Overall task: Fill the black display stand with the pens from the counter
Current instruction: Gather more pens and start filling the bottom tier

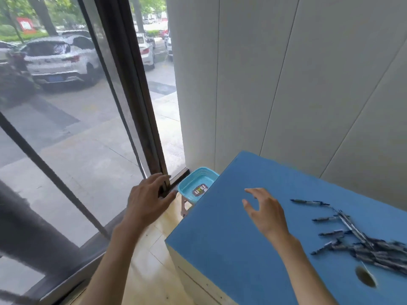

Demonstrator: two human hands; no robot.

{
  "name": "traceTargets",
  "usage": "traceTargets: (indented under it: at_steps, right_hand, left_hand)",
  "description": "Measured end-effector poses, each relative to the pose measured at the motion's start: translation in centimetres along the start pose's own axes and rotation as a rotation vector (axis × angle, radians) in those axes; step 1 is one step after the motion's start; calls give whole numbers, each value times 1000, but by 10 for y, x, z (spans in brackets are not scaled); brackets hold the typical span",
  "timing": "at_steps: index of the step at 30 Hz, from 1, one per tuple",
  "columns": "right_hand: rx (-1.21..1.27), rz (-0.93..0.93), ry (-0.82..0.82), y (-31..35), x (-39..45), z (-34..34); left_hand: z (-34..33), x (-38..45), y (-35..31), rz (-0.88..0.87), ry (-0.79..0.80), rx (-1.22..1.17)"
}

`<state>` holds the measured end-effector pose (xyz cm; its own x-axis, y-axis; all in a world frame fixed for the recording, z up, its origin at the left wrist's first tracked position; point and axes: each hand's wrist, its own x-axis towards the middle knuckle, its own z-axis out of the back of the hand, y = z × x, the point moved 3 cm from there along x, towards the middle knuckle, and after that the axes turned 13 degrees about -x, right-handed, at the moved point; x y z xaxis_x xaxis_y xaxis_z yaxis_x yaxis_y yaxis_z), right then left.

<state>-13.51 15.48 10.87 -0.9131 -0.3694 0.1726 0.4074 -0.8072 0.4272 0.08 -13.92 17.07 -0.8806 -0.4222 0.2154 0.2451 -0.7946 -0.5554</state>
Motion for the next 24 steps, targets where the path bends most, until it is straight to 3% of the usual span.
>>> traceTargets:
  at_steps: [13,24]
  right_hand:
    - [-95,-490,-111,-90,-10,30]
    - [-167,-892,-208,-131,-65,50]
  left_hand:
    - [-135,154,-78,-382,380,-110]
    - [-285,168,-183,-566,750,-272]
